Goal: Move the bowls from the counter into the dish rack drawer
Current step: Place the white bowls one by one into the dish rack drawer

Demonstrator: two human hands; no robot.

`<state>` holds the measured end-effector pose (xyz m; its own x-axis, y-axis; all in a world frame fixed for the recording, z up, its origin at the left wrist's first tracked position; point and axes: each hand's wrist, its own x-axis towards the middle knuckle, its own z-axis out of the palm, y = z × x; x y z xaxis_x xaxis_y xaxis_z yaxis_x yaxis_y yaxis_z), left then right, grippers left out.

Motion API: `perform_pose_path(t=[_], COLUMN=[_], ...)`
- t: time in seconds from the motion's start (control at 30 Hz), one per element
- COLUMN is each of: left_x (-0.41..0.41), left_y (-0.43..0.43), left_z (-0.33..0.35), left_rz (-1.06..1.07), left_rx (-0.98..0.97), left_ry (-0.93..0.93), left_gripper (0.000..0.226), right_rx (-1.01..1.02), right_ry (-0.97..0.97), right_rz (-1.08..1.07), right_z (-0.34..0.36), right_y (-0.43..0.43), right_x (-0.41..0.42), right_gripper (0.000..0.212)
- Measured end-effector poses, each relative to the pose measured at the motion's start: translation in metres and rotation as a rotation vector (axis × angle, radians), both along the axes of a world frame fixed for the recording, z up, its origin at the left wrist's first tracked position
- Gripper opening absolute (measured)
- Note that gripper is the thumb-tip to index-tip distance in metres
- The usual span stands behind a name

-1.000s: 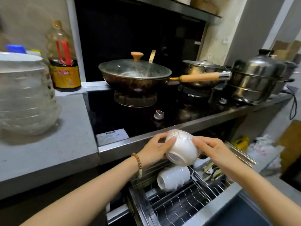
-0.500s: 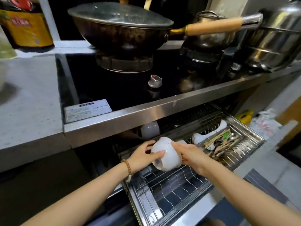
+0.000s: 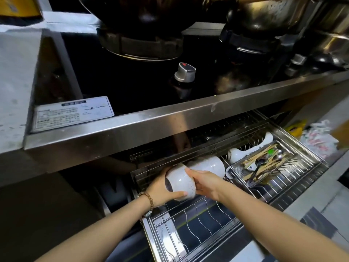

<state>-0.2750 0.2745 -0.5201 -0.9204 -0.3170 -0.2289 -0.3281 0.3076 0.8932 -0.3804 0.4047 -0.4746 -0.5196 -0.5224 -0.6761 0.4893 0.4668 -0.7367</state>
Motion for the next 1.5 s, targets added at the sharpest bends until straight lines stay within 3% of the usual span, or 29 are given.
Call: perform_pose_path(t=[0.33, 0.63, 0.87, 1.13, 1.5], left_x=[-0.014, -0.022, -0.028, -0.031, -0.030], left_y=[-0.007, -0.004, -0.003, -0.002, 0.006], left_z=[-0.020, -0.031, -0.036, -0.042, -0.024], left_rz=[0.035, 0.029, -0.005, 0.024, 0.068], left_rx=[-0.108, -0.072, -0.065, -0.042, -0.026], left_ry=[-0.071, -0.078, -0.090, -0.114, -0.203], left_gripper=[0.096, 0.101, 0.102, 0.103, 0.097], right_rx=[0.041, 0.106, 0.099, 0.164, 0.187], right_ry=[-0.020, 0.132, 0.247, 0.347, 0.332], right_rz=[-0.027, 0.003, -0.094, -0.111, -0.112], right_z=[-0.015, -0.011, -0.020, -0.030, -0.027], right_y=[-0.001, 0.008, 0.007, 0.008, 0.012], right_x=[-0.017, -0.025, -0.021, -0.027, -0.024], right_gripper=[0.030, 0.016, 0.007, 0.011, 0.013])
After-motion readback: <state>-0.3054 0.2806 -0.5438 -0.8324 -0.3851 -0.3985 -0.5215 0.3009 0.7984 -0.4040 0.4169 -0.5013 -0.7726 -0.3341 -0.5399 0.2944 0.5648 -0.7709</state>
